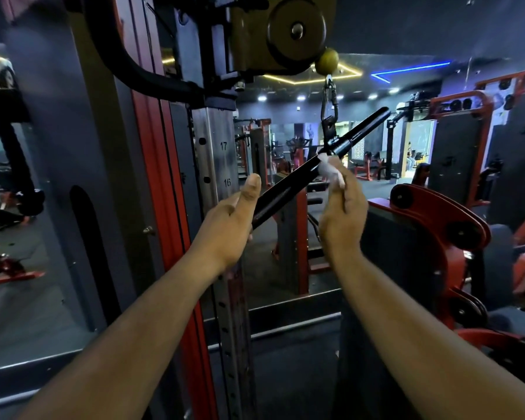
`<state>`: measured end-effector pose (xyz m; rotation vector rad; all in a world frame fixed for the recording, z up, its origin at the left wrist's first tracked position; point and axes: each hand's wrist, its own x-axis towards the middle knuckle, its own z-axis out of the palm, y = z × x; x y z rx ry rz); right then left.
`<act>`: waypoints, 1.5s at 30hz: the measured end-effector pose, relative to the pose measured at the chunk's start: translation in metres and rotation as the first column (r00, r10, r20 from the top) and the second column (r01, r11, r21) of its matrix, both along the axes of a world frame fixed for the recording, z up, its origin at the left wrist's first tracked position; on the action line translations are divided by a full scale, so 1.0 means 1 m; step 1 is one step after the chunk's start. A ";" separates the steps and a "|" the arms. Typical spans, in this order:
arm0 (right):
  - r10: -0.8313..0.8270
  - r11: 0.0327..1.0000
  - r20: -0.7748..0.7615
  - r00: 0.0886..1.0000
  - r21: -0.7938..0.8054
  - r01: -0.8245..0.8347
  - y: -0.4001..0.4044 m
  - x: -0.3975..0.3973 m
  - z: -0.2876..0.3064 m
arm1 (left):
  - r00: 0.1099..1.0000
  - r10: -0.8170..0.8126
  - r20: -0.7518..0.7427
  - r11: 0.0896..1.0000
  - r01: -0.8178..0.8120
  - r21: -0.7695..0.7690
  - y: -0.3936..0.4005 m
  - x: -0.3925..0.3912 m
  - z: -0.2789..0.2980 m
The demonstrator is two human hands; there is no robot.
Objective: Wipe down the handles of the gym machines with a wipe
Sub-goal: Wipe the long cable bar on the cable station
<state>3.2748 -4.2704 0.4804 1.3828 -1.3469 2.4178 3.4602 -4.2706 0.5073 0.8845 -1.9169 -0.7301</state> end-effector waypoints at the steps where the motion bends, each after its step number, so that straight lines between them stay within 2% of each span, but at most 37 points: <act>1: -0.005 0.999 -0.013 1.000 0.052 0.006 -0.011 -0.004 0.009 | 1.000 0.004 0.010 1.000 -0.004 -0.002 0.000 -0.001 0.000; 3: 0.010 0.993 -0.051 0.999 0.118 -0.004 -0.024 0.004 0.007 | 1.000 -0.005 0.017 1.000 0.005 -0.011 0.002 -0.005 -0.002; 6: 0.076 0.997 -0.186 0.980 0.010 -0.075 -0.013 0.040 -0.025 | 0.999 -0.037 0.001 0.999 0.037 -0.007 0.004 -0.009 -0.007; 8: 0.191 0.980 -0.269 0.944 -0.004 -0.200 0.001 0.065 -0.048 | 0.999 -0.046 0.007 0.999 0.046 -0.005 0.002 -0.007 -0.007; 12: 0.383 0.922 -0.372 0.846 0.091 -0.377 0.029 0.079 -0.073 | 0.998 -0.055 -0.002 0.998 0.055 0.034 -0.006 -0.001 -0.008; 14: 0.337 0.940 -0.269 0.902 0.046 -0.337 0.032 0.063 -0.062 | 0.999 -0.036 -0.014 0.999 0.037 0.030 -0.001 -0.002 -0.006; 16: 0.159 0.987 -0.074 0.985 -0.008 -0.160 0.010 0.028 -0.042 | 0.999 -0.047 -0.005 0.999 0.047 0.010 0.003 -0.005 -0.004; 18: 0.056 0.998 -0.034 0.998 0.027 -0.055 -0.012 -0.002 -0.015 | 0.999 -0.048 0.013 0.999 0.048 0.001 0.005 -0.008 -0.003; 21: 0.111 0.991 -0.097 0.989 0.079 -0.104 -0.029 -0.001 -0.007 | 0.998 -0.054 0.007 0.998 0.054 0.028 0.004 -0.013 -0.004; 24: 0.136 0.991 -0.178 0.975 0.007 -0.137 -0.014 0.041 -0.033 | 0.996 -0.082 -0.033 0.995 0.083 0.051 0.001 -0.019 -0.007; 28: 0.363 0.930 -0.173 0.916 0.002 -0.368 0.014 0.077 -0.072 | 0.997 -0.070 -0.023 0.995 0.072 0.072 -0.004 -0.017 -0.006; 30: 0.421 0.907 -0.115 0.900 0.023 -0.421 0.024 0.074 -0.079 | 0.999 -0.039 0.000 0.998 0.039 0.047 -0.006 -0.014 -0.005; 31: 0.411 0.912 -0.045 0.911 0.019 -0.410 0.026 0.067 -0.075 | 0.999 -0.025 0.031 1.000 0.025 0.015 -0.007 -0.013 -0.005; 33: 0.268 0.963 0.145 0.953 -0.011 -0.269 0.016 0.041 -0.055 | 0.995 0.014 0.097 0.998 -0.008 -0.057 -0.008 -0.013 -0.004; 35: 0.120 0.993 0.230 0.966 -0.041 -0.114 -0.002 0.004 -0.025 | 0.992 0.044 0.122 0.996 -0.034 -0.088 -0.010 -0.013 -0.004; 38: 0.031 0.998 0.116 0.993 0.052 -0.037 -0.031 -0.038 0.013 | 0.989 0.046 0.137 0.996 -0.035 -0.083 -0.011 -0.015 -0.004; 41: -0.044 0.983 -0.038 0.998 0.176 0.050 -0.049 -0.036 0.015 | 0.991 0.055 0.125 0.993 -0.042 -0.106 -0.012 -0.019 -0.007; 45: 0.025 0.998 -0.114 0.993 0.052 -0.019 -0.032 0.013 -0.021 | 0.988 0.069 0.139 0.987 -0.047 -0.155 -0.011 -0.026 -0.014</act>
